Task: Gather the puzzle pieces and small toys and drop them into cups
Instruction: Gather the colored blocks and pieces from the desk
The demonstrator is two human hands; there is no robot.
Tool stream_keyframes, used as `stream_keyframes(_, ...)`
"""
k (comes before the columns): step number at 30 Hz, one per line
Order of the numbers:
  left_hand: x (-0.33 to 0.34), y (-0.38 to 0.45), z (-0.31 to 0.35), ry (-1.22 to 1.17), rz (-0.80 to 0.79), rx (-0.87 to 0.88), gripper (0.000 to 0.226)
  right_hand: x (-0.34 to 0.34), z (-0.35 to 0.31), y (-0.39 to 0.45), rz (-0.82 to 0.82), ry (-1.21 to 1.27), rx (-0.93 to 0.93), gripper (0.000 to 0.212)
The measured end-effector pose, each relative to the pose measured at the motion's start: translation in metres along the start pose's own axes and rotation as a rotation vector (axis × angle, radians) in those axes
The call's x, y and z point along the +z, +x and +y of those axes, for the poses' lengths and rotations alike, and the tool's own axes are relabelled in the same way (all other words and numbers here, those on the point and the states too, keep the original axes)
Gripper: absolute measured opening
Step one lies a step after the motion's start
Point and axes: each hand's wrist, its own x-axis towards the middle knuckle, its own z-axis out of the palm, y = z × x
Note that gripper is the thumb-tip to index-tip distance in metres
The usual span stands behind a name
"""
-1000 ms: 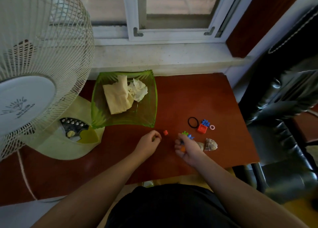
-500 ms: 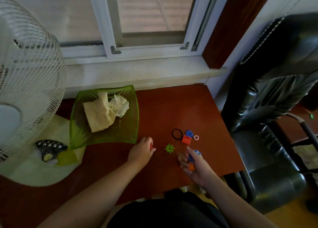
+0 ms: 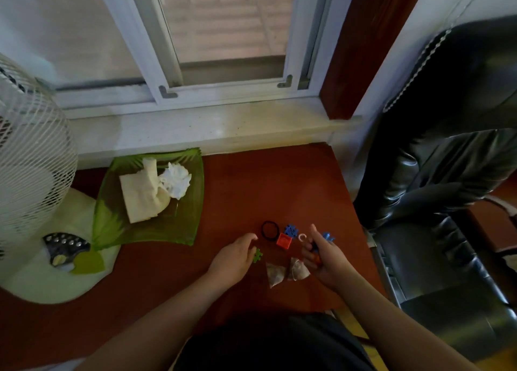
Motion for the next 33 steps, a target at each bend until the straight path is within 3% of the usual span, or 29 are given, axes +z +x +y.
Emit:
stream_keyframes(3,0.006,0.002,0.005,0.115,-0.102,-0.038,0.050,-0.006,-0.011,0.003,0.005,0.026,0.015,0.033)
stream_keyframes(6,0.007,0.006,0.006,0.174,-0.117,-0.033,0.041,-0.011,-0.018,0.007,0.002,0.012,0.017,0.033)
stream_keyframes(13,0.005,0.013,0.003,0.231,-0.031,-0.041,0.042,-0.023,-0.027,0.015,-0.033,0.001,0.018,0.035)
stream_keyframes(18,0.012,0.011,0.009,0.025,0.142,-0.152,0.025,-0.032,-0.031,0.017,-0.055,0.044,0.035,0.036)
stream_keyframes(23,0.012,0.020,0.036,-0.252,0.096,-0.137,0.013,-0.047,-0.031,0.017,-0.062,0.081,0.046,0.037)
stream_keyframes(26,0.010,0.031,0.060,-0.361,0.061,-0.078,0.027,-0.057,-0.031,0.016,-0.064,0.098,0.049,0.036)
stream_keyframes(28,0.011,0.038,0.070,-0.261,0.051,-0.012,0.024,-0.062,-0.032,0.017,-0.067,0.116,0.048,0.036)
stream_keyframes(30,0.014,0.042,0.074,-0.012,0.037,0.064,0.025,-0.066,-0.033,0.017,-0.071,0.137,0.054,0.036)
stream_keyframes(33,0.018,0.043,0.073,0.308,0.011,0.084,0.043,-0.070,-0.035,0.016,-0.075,0.169,0.069,0.037)
